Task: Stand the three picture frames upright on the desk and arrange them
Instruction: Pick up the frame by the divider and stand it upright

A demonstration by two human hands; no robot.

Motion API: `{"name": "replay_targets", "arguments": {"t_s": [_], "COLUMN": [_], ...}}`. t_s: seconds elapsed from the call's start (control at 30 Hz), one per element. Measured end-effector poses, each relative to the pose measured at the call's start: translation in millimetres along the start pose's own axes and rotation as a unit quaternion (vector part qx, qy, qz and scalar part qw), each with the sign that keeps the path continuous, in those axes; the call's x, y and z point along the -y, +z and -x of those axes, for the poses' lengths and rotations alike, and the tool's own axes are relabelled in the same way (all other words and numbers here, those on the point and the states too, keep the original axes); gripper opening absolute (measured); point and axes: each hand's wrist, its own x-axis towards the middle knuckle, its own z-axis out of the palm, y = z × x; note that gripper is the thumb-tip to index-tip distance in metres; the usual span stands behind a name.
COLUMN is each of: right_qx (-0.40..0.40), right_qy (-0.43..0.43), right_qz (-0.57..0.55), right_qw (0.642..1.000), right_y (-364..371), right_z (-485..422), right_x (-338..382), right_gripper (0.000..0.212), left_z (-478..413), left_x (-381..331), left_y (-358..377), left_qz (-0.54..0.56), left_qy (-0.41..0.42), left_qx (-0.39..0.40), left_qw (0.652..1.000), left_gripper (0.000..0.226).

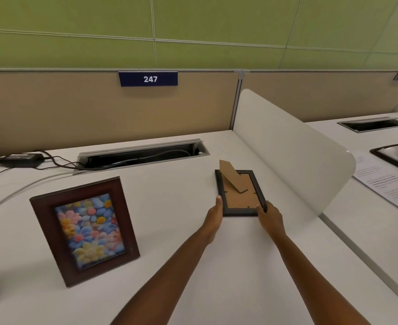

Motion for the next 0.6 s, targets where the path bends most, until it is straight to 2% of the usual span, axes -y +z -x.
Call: {"name": "replay_targets", "arguments": {"t_s": [0.1,0.2,0.3,0.43,0.6], "right_qx": [-0.023,-0.049,-0.049,-0.039,-0.001], "right_qy": [0.012,0.041,0.059,0.075,0.139], "right_qz": [-0.03,-0.056,-0.09,-0.118,-0.255], "right_qw": [0.999,0.996,0.993,0.989,0.957], "right_y": [-0.5,-3.6,-6.1,-9.3,-16.6], "right_z": [-7.5,-12.3,-16.2,-19.3,-20.5], "right_x": [-0.3,2.4,7.3,7.8,1.9], "right_gripper": [0.018,0.035,0.03,0.034,0.025], "left_z": [-7.0,-13.0,-15.9,-22.7,-31.8], "left_x": [-3.2,-7.1,-11.4,-10.4,-5.7], "left_y": [1.8,1.6,-2.0,-10.0,-11.1], "left_qz": [0.091,0.128,0.16,0.164,0.135], "left_qy": [-0.029,-0.03,-0.03,-0.049,-0.067], "left_qx": [-0.007,-0.017,-0.011,-0.029,-0.066], "left_qw": [0.995,0.991,0.987,0.985,0.986], "left_gripper": [0.071,0.069,0.061,0.046,0.027]}}
